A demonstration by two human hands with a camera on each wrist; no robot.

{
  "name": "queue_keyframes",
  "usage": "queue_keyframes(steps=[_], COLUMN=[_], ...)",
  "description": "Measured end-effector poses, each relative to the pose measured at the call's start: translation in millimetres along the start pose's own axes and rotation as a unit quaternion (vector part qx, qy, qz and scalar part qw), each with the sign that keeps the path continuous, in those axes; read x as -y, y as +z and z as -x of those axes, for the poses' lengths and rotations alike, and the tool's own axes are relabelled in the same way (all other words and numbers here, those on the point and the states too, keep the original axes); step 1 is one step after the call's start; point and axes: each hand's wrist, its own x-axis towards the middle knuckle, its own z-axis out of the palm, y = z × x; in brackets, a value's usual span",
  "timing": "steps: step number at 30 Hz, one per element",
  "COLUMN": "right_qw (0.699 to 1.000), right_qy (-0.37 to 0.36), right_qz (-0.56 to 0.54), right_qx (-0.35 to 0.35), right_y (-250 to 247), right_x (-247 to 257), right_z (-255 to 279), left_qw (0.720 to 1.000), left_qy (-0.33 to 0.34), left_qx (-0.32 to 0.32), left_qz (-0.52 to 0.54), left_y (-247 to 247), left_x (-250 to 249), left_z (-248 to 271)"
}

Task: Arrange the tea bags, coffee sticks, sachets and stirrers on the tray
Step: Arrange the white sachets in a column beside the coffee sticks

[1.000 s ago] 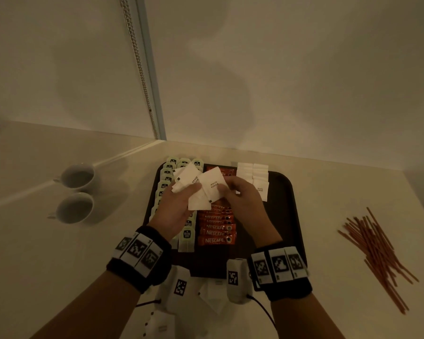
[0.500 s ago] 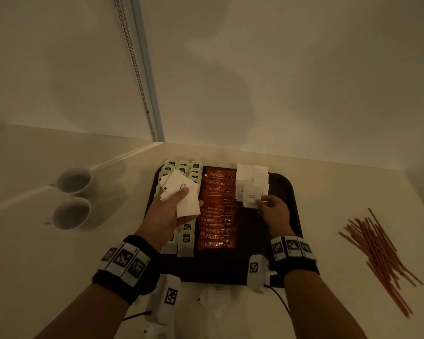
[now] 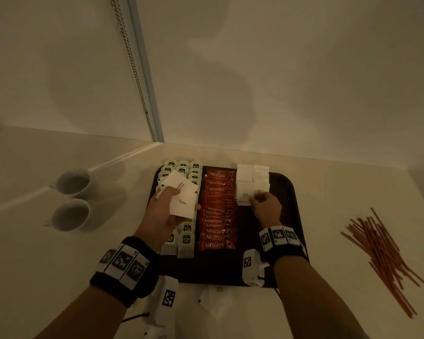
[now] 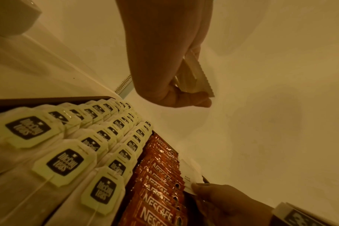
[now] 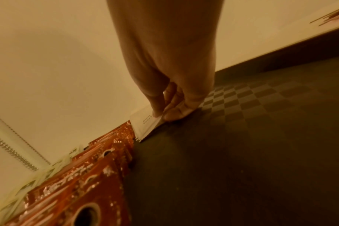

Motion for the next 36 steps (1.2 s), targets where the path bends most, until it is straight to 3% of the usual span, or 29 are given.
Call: queue_keyframes(steps=[9,11,15,17,21,30,34,36], right_qw=[0.997,0.991,0.944,0.930,0.920,0.928,0.891,0.882], right_qy=[-0.066,-0.126,-0.179,-0.202,-0.156,-0.286,-0.361,-0.377], right_qz=[0.015,-0.024,-0.095,-0.112,-0.220,-0.014,0.118,0.122], right_qx=[-0.021,0.038,0.261,0.284,0.286,0.239,0.248,0.255], right_y=[-2.1,-2.4,1.2,3.8,-2.7,-34.8,-40.5,-39.4], right_x=[17.6,39.8,83.2,88.1,93.9,116.7,126.4,127.9], right_z=[12.6,27.8,68.6,78.9,85.3,84.3,86.5,86.4], left_qw=[0.999,0.999,0.997,0.996,0.995,0.996,0.993,0.990], left_qy=[0.022,0.029,0.034,0.036,0.047,0.037,0.033,0.030], left_qx=[0.016,0.022,0.019,0.018,0.012,0.025,0.034,0.038], left_qz=[-0.021,-0.038,-0.067,-0.076,-0.088,-0.076,-0.104,-0.133], left_y=[2.1,4.1,9.8,12.8,11.7,18.7,20.3,20.8], left_x=[-3.8,-3.4,0.4,1.1,-1.4,0.7,2.8,4.5], left_z=[1.6,2.6,4.6,6.9,9.6,11.4,9.4,8.2])
